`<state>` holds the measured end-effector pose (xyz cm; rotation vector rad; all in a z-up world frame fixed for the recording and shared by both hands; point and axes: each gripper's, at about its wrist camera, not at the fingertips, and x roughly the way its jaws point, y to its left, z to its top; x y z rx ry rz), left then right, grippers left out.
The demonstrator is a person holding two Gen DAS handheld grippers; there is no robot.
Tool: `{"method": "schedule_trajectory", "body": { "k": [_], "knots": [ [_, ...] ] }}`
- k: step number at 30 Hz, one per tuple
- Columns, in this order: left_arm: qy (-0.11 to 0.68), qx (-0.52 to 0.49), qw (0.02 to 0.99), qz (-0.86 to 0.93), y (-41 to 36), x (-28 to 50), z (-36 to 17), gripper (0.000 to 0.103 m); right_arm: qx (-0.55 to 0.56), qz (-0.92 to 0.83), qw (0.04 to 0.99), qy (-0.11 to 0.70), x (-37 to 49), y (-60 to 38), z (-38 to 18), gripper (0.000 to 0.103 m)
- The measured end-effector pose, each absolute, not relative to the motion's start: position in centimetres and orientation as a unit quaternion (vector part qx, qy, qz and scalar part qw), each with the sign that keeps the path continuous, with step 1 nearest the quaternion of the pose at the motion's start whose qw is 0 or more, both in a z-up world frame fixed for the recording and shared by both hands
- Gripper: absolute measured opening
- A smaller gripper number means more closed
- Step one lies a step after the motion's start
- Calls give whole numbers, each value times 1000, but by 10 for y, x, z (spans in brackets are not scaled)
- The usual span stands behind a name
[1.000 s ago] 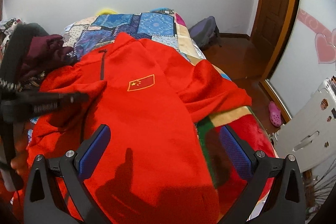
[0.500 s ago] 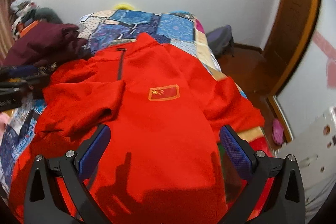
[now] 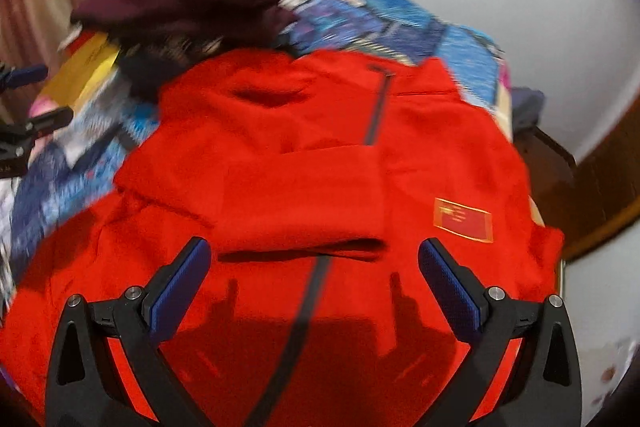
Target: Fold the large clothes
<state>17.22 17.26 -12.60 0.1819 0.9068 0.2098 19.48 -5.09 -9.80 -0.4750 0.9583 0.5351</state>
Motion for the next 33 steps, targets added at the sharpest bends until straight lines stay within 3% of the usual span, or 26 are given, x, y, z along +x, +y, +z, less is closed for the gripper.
{"method": "schedule_trajectory", "body": {
  "k": [11, 18, 21, 33],
  "knots": [
    [493, 51, 859, 127, 196, 145, -175, 92, -359, 253, 773, 458, 199, -8, -144, 99],
    [506, 36, 855, 111, 200, 159, -185, 92, -295, 280, 778, 479, 216, -10, -138, 27],
    [515, 24, 851, 103, 201, 166, -191, 92, -265, 278, 785, 485, 222, -11, -133, 11],
    [554, -17, 829, 70, 197, 189, -224, 92, -122, 209, 878, 412, 262, -61, -56, 4]
  ]
}}
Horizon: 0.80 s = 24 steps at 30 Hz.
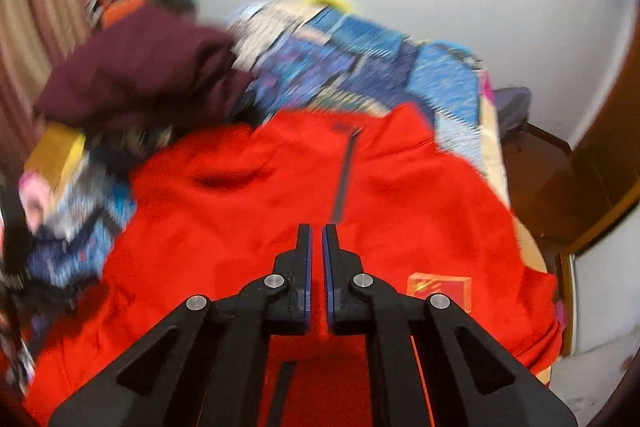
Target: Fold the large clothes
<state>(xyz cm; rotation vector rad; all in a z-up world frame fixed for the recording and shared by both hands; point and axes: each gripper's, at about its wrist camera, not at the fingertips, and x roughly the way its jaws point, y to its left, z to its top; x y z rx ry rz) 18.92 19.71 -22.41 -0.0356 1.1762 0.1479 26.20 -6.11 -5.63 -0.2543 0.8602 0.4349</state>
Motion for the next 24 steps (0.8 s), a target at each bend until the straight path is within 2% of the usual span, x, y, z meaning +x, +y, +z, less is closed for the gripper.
{"method": "schedule_trajectory", "body": {
  "k": [6, 8, 10, 12, 18, 24],
  "knots": [
    [564, -17, 824, 63, 192, 195, -235, 92, -133, 233, 880, 393, 252, -73, -46, 5],
    [562, -21, 824, 62, 192, 196, -237, 92, -160, 262, 856, 415, 242, -65, -58, 13],
    [559, -29, 826, 60, 192, 197, -236, 92, -175, 278, 838, 436, 238, -60, -70, 46],
    [557, -37, 828, 57, 192, 198, -234, 92, -173, 287, 831, 443, 231, -57, -82, 62],
    [555, -42, 829, 52, 193, 198, -229, 92, -231, 324, 791, 465, 213, -34, -120, 64],
    [554, -52, 829, 52, 198, 197, -228, 92, -338, 299, 775, 443, 210, -12, -151, 61]
  ]
}}
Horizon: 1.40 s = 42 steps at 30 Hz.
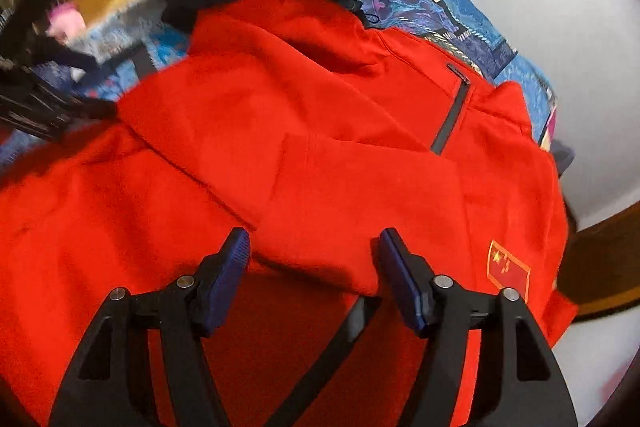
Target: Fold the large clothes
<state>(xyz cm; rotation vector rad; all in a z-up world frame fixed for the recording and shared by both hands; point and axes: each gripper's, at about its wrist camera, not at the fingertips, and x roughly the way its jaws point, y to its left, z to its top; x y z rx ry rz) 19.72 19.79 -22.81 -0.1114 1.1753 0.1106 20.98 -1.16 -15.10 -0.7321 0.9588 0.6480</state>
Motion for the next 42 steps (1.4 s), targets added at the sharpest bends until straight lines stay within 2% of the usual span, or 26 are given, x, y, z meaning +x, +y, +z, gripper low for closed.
{"method": "schedule_trajectory", "body": {
  "k": [2, 3, 4, 6, 7, 15, 22, 26, 35, 42],
  "knots": [
    [554, -58, 829, 52, 201, 198, -229, 92, -332, 291, 774, 454, 219, -15, -153, 50],
    [553, -60, 829, 52, 202, 198, -229, 92, -320, 290, 778, 457, 224, -18, -151, 32],
    [553, -63, 829, 52, 204, 198, -229, 92, -300, 294, 779, 466, 231, -21, -148, 20],
    [551, -68, 830, 53, 206, 199, -229, 92, -276, 285, 784, 477, 241, -25, -145, 18],
    [551, -73, 830, 52, 208, 199, -228, 92, -271, 279, 790, 473, 245, -29, -143, 12],
    [541, -87, 835, 49, 212, 208, -215, 92, -209, 232, 849, 427, 259, -47, -103, 10],
    [515, -96, 851, 32, 197, 229, -185, 92, -100, 191, 898, 384, 273, -95, -52, 9],
    [504, -102, 858, 6, 174, 241, -174, 92, -49, 168, 909, 378, 277, -127, -43, 9],
    [542, -62, 836, -53, 113, 267, -198, 92, 19, 121, 896, 426, 264, -183, -78, 9],
    [569, -79, 816, -71, 92, 271, -218, 92, 82, 98, 870, 477, 256, -220, -105, 11]
  ]
}}
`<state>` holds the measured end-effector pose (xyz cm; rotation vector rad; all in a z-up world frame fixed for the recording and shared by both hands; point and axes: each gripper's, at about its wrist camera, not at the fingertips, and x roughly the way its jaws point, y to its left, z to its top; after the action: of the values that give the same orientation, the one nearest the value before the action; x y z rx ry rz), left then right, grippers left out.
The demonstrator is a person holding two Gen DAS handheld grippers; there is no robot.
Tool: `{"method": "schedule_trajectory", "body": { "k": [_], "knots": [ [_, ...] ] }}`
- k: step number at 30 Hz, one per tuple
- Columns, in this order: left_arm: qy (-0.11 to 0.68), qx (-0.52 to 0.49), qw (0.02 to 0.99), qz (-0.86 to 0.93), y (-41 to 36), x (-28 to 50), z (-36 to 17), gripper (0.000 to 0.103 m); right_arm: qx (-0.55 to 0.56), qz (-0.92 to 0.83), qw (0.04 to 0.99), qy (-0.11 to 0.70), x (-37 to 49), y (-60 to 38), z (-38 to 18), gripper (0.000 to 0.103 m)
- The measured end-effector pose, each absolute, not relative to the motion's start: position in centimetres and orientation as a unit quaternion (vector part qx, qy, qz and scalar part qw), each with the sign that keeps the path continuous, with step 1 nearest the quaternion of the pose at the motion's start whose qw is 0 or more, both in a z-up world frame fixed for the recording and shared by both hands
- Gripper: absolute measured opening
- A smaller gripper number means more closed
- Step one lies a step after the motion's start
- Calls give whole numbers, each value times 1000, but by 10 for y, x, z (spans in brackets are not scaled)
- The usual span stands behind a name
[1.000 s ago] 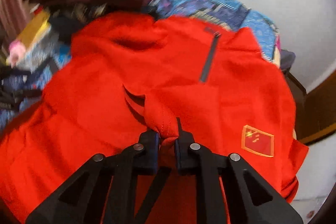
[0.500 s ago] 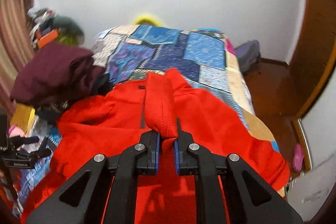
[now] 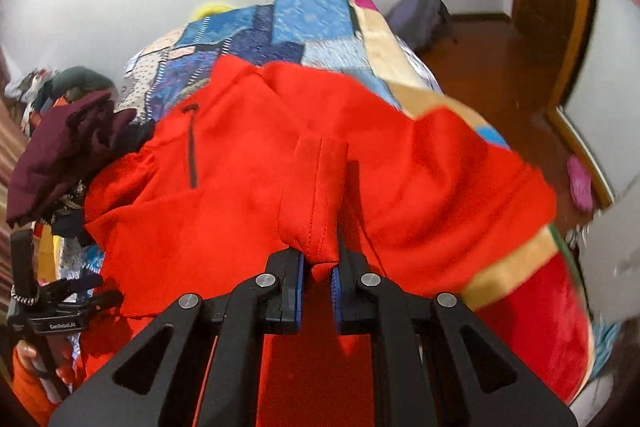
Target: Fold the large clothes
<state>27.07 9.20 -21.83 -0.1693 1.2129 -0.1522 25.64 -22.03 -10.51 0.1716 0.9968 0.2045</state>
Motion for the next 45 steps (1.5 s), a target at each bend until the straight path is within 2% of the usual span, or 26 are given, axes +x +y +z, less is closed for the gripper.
{"method": "schedule_trajectory", "body": {
  "k": [5, 7, 12, 14, 15, 16, 18, 24, 30, 37, 45],
  "knots": [
    [568, -95, 815, -65, 90, 271, -219, 92, 97, 95, 869, 477, 249, -228, -105, 15],
    [565, -95, 817, -60, 89, 271, -215, 92, 98, 85, 874, 468, 248, -233, -101, 22],
    [545, -79, 833, -55, 80, 270, -195, 92, 91, 44, 894, 436, 246, -256, -81, 23],
    [533, -68, 841, -57, 77, 271, -183, 92, 100, 39, 896, 432, 246, -267, -76, 27],
    [525, -61, 847, -59, 74, 271, -176, 92, 106, 35, 896, 429, 245, -274, -72, 35],
    [518, -54, 851, -59, 72, 273, -171, 92, 113, 30, 897, 425, 244, -283, -68, 49],
    [501, -41, 862, -62, 64, 278, -156, 92, 129, 22, 902, 411, 240, -298, -61, 59],
    [457, -43, 885, -81, 41, 291, -118, 92, 175, 4, 899, 401, 236, -329, -53, 59],
    [444, -66, 889, -88, 23, 306, -107, 92, 237, -6, 871, 431, 249, -358, -80, 59],
    [489, -85, 863, -91, 2, 323, -146, 92, 318, -10, 817, 480, 278, -385, -123, 59],
    [526, -73, 842, -96, -17, 329, -186, 92, 324, -34, 794, 513, 314, -394, -158, 59]
  ]
}}
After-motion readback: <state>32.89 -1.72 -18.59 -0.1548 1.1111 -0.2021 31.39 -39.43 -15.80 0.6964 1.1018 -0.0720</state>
